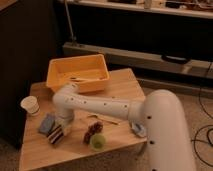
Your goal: Wipe table surface with eraser
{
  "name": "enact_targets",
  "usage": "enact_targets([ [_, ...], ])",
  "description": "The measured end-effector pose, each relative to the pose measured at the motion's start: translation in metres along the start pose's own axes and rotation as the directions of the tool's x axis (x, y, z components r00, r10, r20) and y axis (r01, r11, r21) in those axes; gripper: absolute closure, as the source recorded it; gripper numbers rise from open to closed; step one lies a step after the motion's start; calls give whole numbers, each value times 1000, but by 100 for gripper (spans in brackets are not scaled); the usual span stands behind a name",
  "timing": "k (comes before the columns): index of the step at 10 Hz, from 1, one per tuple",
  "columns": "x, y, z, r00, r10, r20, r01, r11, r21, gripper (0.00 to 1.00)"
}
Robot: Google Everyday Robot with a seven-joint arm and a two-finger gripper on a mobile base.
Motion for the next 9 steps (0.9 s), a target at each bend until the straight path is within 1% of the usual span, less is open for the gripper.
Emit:
enact_targets([
  [2,-15,-34,-8,999,52,4,-52,998,-18,100],
  [4,-18,-64,-17,997,79,8,-79,996,-28,100],
  [5,-13,-75,-15,997,74,3,-74,997,-23,100],
  [6,-4,-82,-10,998,60,-2,-60,998,-11,100],
  [7,5,-84,-4,999,44,-5,-44,999,2,100],
  [8,26,-82,8,1000,4,-10,-4,1000,27,100],
  [9,38,-77,14,1000,-17,-12,18,999,40,100],
])
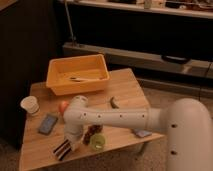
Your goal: Wipe table surface with eraser
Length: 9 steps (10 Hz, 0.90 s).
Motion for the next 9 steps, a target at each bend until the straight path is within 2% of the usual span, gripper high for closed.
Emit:
enact_targets([
  [3,35,39,19,996,-85,-2,85,996,39,100],
  [5,40,67,14,993,-119,2,119,992,31,100],
  [8,18,91,-11,993,-117,12,117,993,-10,100],
  [9,1,96,-24,995,-95,15,95,995,-31,100],
])
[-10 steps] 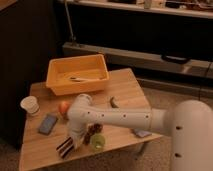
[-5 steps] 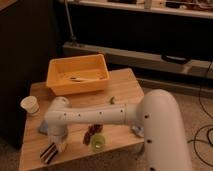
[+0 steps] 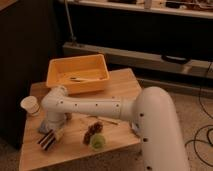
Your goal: Wipe table surface with eraser
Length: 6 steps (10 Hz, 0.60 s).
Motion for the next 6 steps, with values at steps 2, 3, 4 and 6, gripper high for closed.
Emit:
enact_targets([
  [2,-16,-5,-10,999,35,4,-35,999,-19,100],
  [3,-24,-16,-14,998,67,5,-67,997,-29,100],
  [4,-30,-30,-18,996,93,5,-93,995,-38,100],
  [6,-37,-61,-22,991,136,2,-136,990,-48,100],
])
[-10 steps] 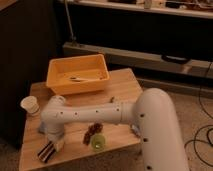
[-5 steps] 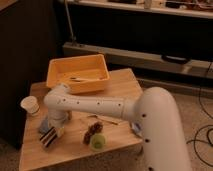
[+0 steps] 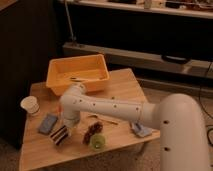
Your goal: Wipe table surface with eraser
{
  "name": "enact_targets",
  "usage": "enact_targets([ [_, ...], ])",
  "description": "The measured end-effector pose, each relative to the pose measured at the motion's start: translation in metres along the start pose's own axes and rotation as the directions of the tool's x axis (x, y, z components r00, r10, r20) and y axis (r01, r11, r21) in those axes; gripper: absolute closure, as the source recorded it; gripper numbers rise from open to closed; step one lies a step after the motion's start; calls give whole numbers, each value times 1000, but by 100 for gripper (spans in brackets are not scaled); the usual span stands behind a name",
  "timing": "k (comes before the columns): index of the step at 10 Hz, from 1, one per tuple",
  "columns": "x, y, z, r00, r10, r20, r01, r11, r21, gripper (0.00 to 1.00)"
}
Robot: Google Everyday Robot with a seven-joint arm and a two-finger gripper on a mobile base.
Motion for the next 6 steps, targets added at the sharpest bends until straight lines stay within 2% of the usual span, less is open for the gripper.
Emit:
enact_targets([
  [3,-1,-32,5,1000,28,-10,-28,1000,6,100],
  [6,30,-42,28,1000,-9,-26,9,999,37,100],
])
